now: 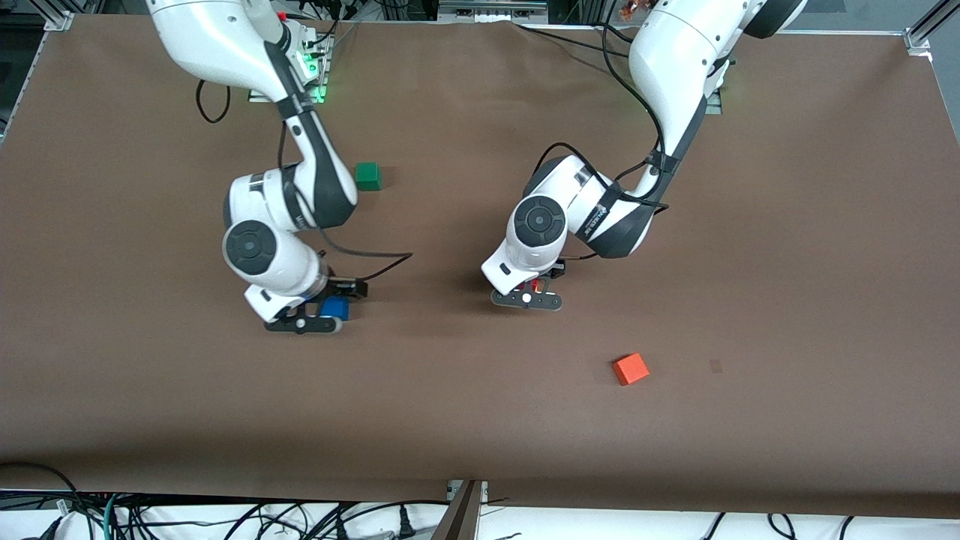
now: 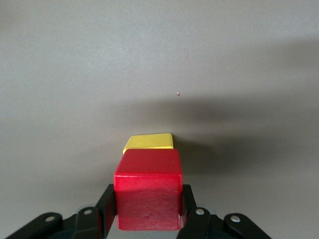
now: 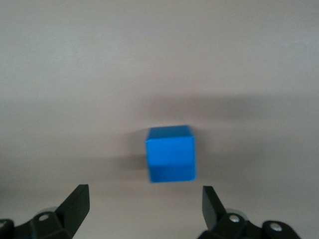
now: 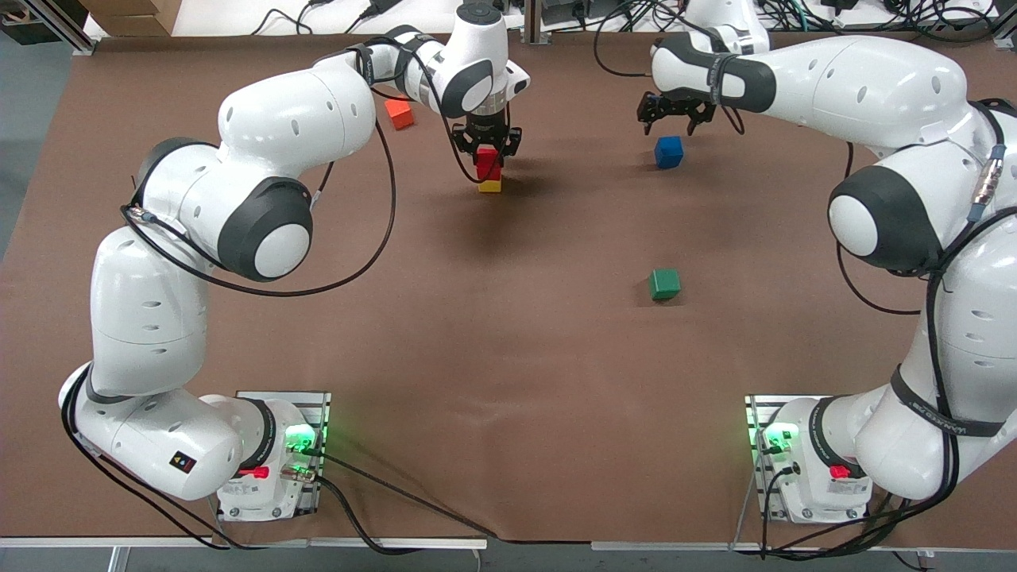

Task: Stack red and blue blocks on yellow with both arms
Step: 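Grasp the blue cube with the right gripper while the left gripper releases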

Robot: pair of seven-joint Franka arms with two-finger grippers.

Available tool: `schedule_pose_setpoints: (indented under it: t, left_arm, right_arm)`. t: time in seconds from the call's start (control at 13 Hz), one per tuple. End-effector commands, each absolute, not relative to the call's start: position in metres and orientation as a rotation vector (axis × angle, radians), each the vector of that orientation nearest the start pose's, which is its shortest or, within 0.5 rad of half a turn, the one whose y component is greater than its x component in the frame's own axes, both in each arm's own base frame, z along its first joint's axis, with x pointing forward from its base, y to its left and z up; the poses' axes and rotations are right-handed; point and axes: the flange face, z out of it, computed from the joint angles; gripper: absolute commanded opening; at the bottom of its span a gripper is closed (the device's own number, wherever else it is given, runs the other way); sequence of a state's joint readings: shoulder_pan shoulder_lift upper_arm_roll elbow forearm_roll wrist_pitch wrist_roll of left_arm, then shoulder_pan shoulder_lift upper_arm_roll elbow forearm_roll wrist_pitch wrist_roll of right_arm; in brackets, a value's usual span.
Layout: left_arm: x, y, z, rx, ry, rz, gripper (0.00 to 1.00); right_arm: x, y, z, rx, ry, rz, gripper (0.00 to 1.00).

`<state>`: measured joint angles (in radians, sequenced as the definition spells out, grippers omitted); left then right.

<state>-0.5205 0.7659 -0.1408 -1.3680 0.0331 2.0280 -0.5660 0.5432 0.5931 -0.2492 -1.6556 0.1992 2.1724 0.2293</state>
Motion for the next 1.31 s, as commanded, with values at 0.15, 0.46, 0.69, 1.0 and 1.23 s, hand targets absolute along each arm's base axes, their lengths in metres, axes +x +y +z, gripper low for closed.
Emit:
schedule_pose_setpoints:
  t: [0.15, 0.46, 0.69, 1.0, 1.23]
  left_arm:
    - [0.589, -0.429, 0.257, -3.101, 0.122, 0.161, 0.16]
    - [0.588, -0.429, 0.255, -3.098, 0.126, 0.164, 0.17]
    - [0.590, -0.427, 0.258, -3.102, 0.125, 0.159, 0.99]
    - [0.591, -0.423, 0.284, -3.094, 0.109, 0.180, 1.00]
    - [0.620, -0.394, 0.369, -3.061, 0.031, 0.231, 1.00]
  right_arm:
    - [0.632, 0.211, 0.228, -3.099, 0.051, 0.012, 0.98]
    - [0.634, 0.209, 0.209, -3.100, 0.063, -0.014, 0.77]
    - [0.633, 0.210, 0.210, -3.100, 0.060, -0.011, 0.52]
    - [0.635, 0.212, 0.218, -3.097, 0.045, 0.010, 0.42]
    - [0.651, 0.228, 0.259, -3.074, 0.031, 0.092, 0.42]
